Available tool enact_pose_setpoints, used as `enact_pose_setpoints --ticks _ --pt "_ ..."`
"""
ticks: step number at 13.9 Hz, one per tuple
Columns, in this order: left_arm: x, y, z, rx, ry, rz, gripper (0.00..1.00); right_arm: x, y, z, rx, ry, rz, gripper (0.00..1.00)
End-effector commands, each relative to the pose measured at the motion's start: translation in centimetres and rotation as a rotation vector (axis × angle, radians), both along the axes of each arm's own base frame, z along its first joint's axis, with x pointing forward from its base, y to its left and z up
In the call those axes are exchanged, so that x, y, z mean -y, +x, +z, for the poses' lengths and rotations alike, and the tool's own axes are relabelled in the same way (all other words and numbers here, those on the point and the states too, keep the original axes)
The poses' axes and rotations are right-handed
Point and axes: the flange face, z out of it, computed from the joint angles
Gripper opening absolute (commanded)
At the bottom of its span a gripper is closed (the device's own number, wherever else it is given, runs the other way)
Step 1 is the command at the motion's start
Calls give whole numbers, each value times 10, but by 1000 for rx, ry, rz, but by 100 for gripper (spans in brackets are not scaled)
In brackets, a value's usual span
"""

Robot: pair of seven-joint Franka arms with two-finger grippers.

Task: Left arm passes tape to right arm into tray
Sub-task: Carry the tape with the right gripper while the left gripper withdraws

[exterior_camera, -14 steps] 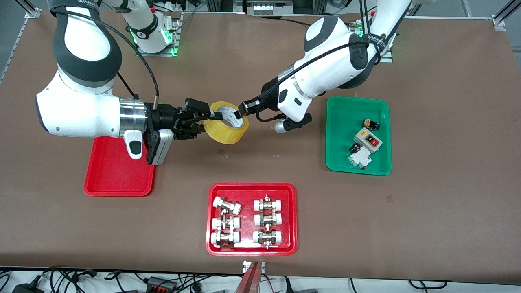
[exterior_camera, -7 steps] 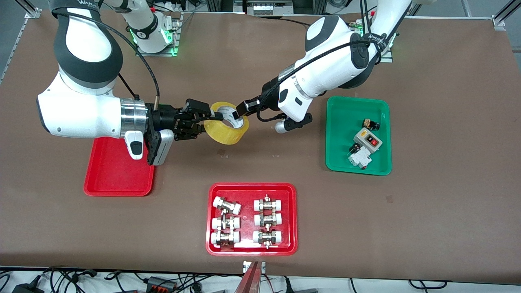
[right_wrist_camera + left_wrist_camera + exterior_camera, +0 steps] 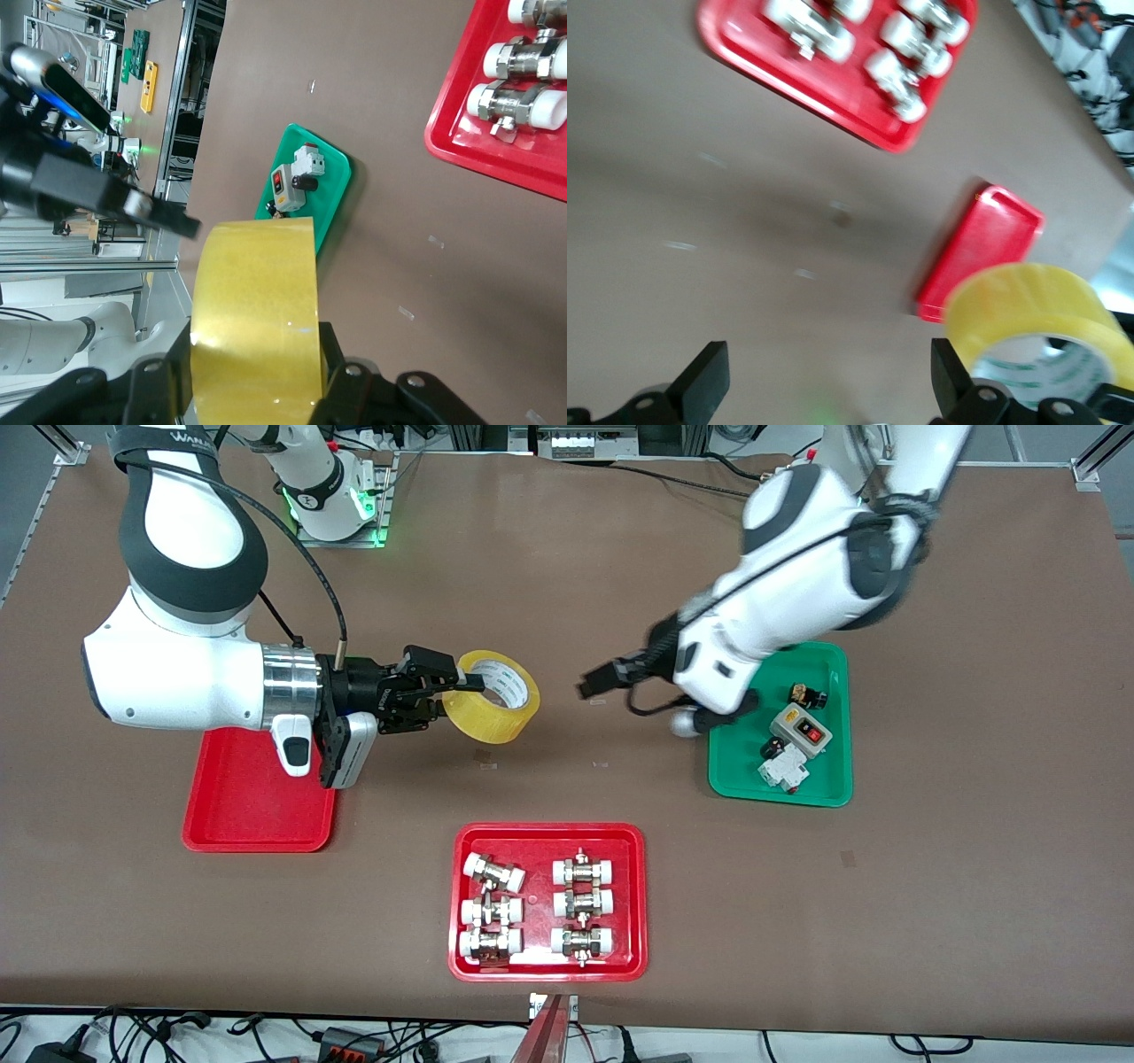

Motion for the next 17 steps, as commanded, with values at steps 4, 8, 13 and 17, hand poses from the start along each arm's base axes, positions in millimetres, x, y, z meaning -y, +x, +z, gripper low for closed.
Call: enact_pose_setpoints --ticks 4,8,13,17 --pt "-102 -2 48 65 275 -67 100 47 25 -32 -22 -43 -55 30" --pt "-165 -1 58 95 440 -172 100 137 50 -81 -61 -198 -122 30" --pt "-246 -12 85 137 510 -340 100 254 54 -141 -149 -359 -194 30" --pt "-294 -31 105 184 567 -396 100 343 44 -194 -278 -311 -282 31"
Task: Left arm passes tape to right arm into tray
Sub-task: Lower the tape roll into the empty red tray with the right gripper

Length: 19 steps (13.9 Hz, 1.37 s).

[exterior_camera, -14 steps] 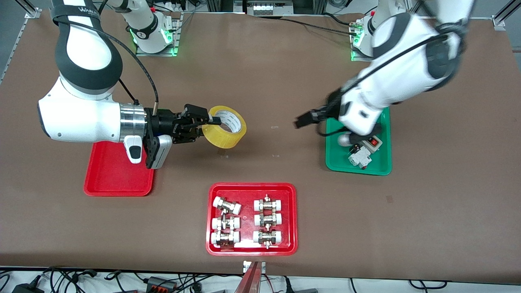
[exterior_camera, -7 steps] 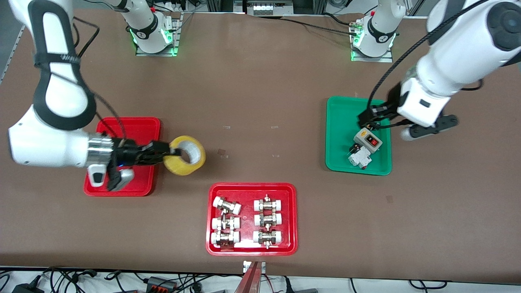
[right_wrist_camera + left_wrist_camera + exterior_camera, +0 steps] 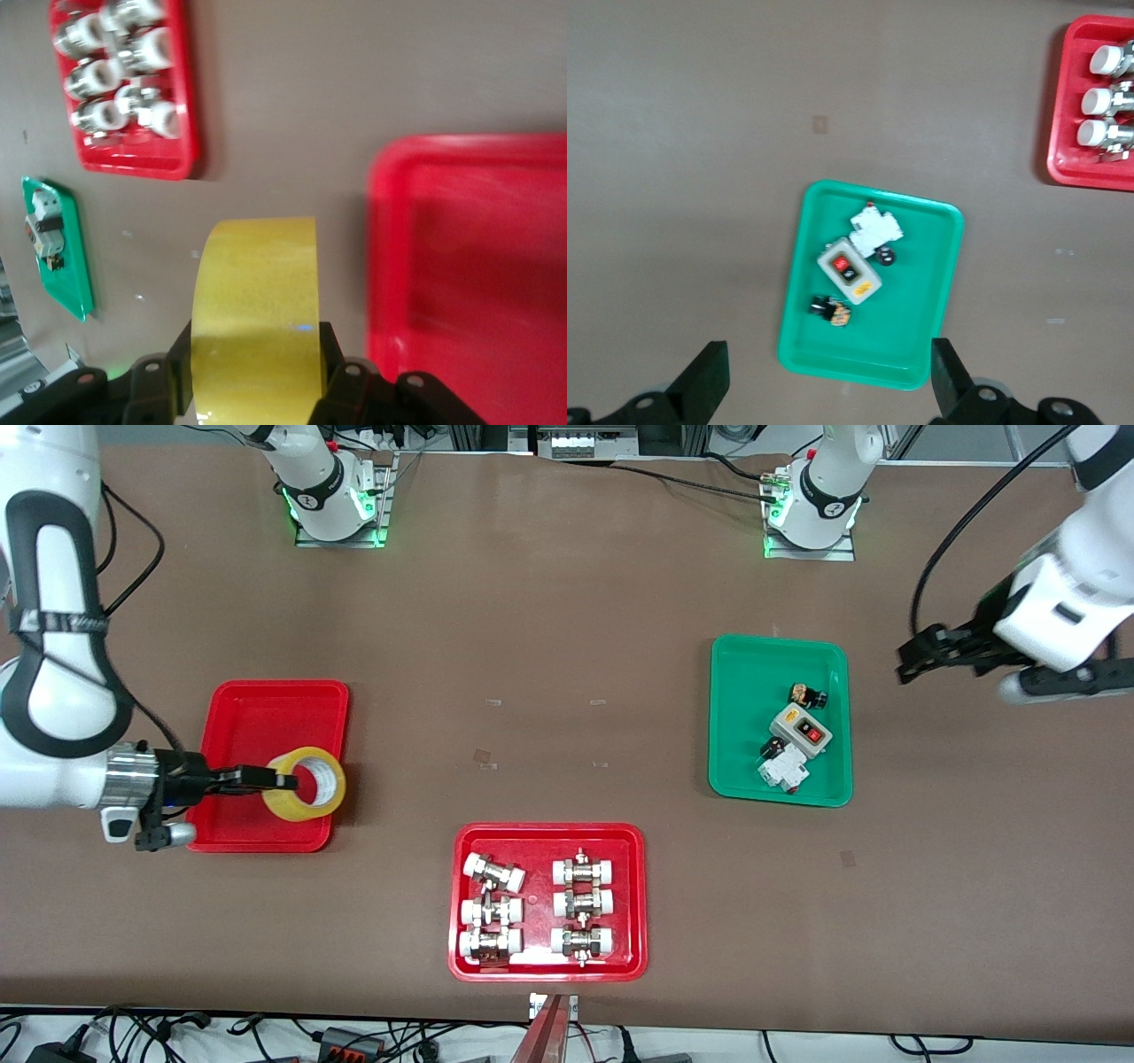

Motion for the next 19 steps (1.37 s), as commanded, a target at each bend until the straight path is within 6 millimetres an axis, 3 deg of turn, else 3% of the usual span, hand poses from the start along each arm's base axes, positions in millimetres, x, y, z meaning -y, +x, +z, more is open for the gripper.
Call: enact_pose_setpoints --ticks 1,3,6,8,11,15,19 --pt "-32 -20 13 20 33 -63 100 52 -16 -28 -82 93 -31 31" --pt "-56 -22 18 30 34 -96 100 84 -28 -55 -95 150 -29 31" --pt "-77 -32 27 46 34 -115 100 100 -34 -86 -87 212 -45 32" --pt "-77 -33 30 63 35 -101 100 102 -39 -99 -97 252 -39 33" --pt "-76 -32 34 72 36 -90 100 107 -51 -101 -135 298 -21 33" --pt "-74 -33 38 76 31 -91 100 117 -56 -120 -115 313 -9 33" --pt "-69 -32 37 70 23 -97 100 123 -59 -125 -121 321 -15 33"
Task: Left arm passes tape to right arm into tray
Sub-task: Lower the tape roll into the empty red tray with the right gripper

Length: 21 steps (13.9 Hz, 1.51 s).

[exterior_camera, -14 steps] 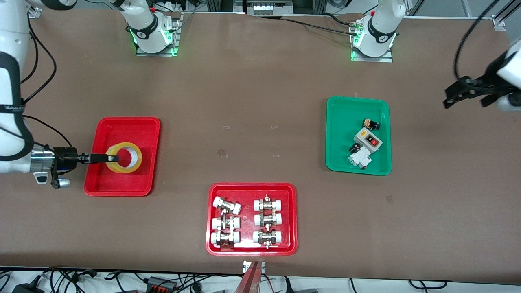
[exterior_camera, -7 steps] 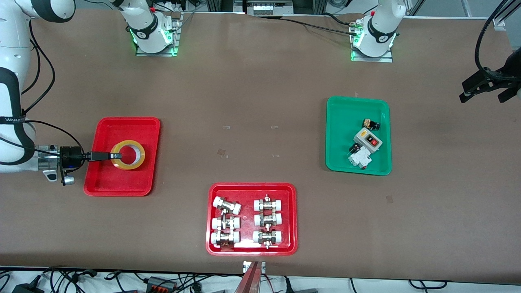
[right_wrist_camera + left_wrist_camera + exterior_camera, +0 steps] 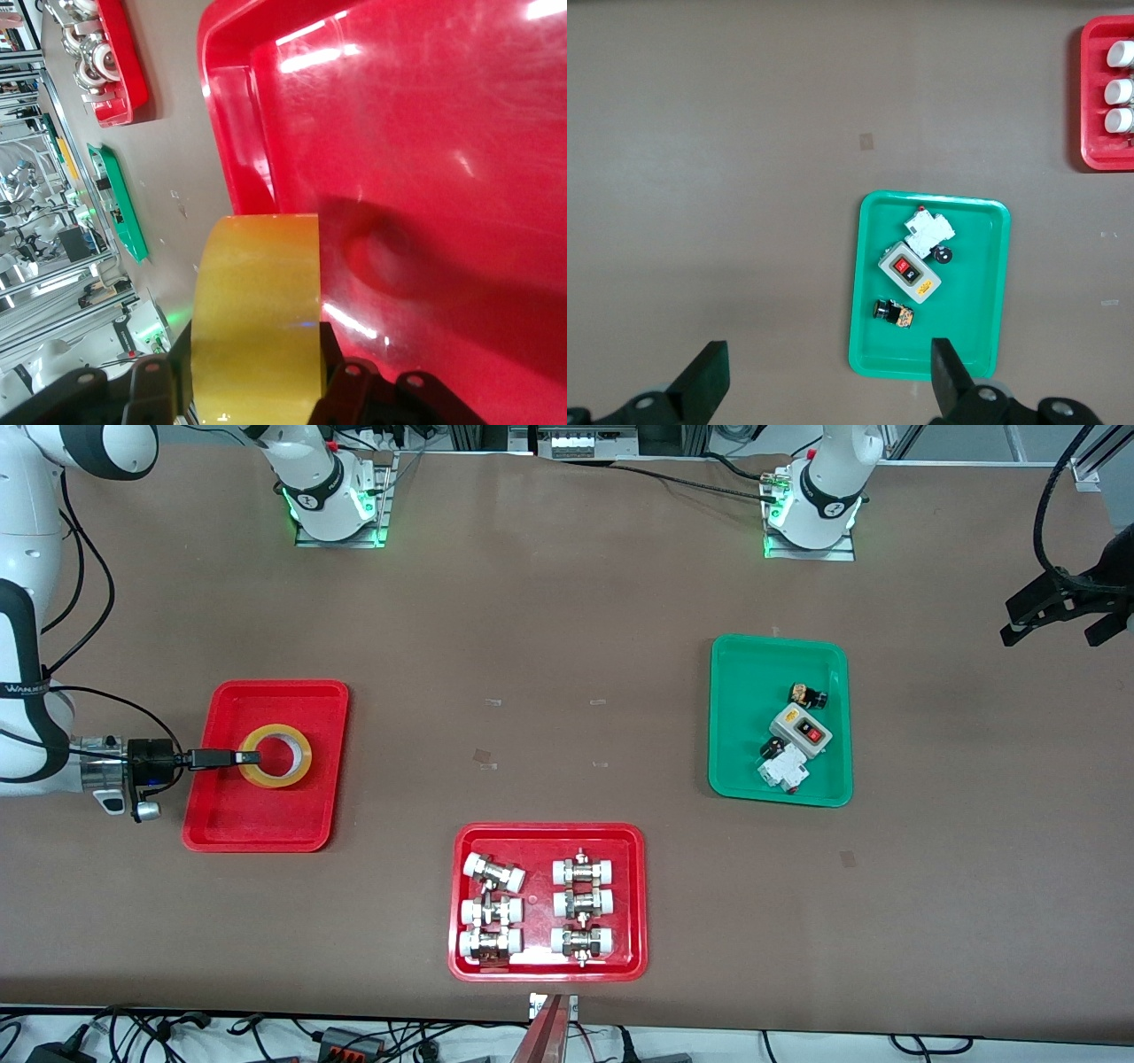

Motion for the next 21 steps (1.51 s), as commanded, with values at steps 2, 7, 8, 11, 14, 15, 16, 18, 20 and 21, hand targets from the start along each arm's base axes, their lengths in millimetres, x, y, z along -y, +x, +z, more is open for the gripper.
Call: enact_pose_setpoints --ticks 2,7,8,11,14,15,16,18,20,21 --pt "9 -2 -3 -5 6 -11 100 9 -5 -4 33 51 4 35" --pt "6 0 -3 -4 5 -6 100 10 -5 -6 32 53 5 100" --pt "6 0 -4 -5 5 -6 100 12 -4 -5 37 39 8 100" --pt "6 0 -4 -5 5 -8 100 8 1 -2 52 -36 53 100" --pt "5 0 -4 -5 5 -6 100 -1 11 5 87 -167 136 100" --pt "5 -1 -3 -2 5 -6 100 -6 15 8 103 -219 173 100" --pt "4 0 -4 -5 5 -5 100 -13 21 16 124 -257 199 100" --pt "2 -1 -3 -4 4 -6 100 -28 30 40 162 -325 258 100" --pt "2 -1 -3 -4 5 -6 100 -36 39 68 219 -441 333 100" --pt "1 -1 -2 -2 4 -5 100 -34 40 72 224 -469 354 100"
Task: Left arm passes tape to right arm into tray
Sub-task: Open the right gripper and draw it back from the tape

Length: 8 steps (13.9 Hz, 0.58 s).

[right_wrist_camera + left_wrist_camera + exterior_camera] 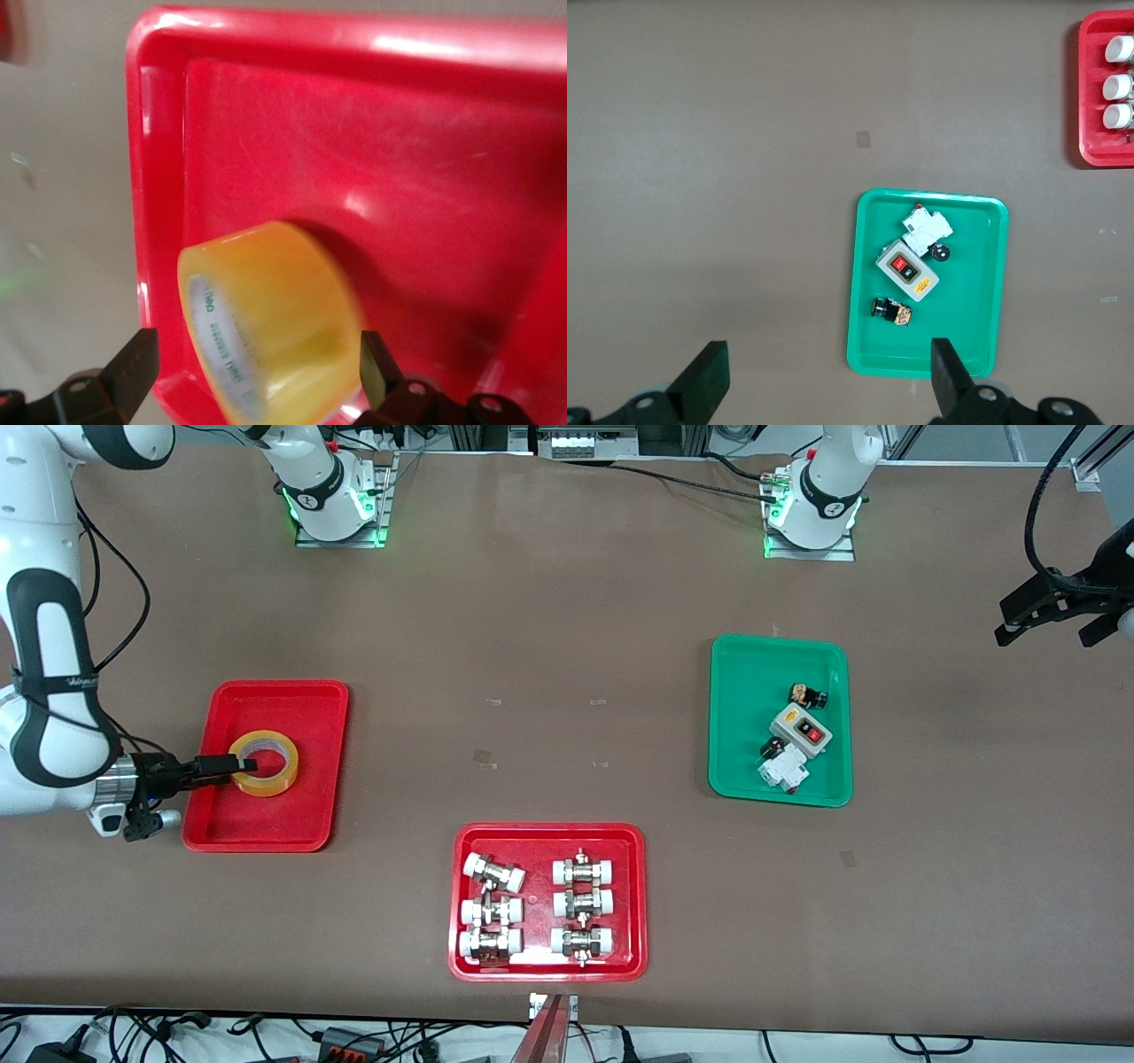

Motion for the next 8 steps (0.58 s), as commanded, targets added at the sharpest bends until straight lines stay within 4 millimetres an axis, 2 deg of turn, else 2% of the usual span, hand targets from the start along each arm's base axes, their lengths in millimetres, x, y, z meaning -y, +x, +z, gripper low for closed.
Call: enact_pose_setpoints --ticks 1,2,4,8 --pt "-2 -2 1 5 4 1 100 0 2 30 43 -88 62 100" --pt "-2 -2 1 5 4 1 100 0 3 33 49 -108 71 100" --pt "-2 -2 1 5 4 1 100 -7 7 56 80 -136 87 100" --pt "-2 -2 0 2 4 1 100 -38 28 132 165 -283 109 100"
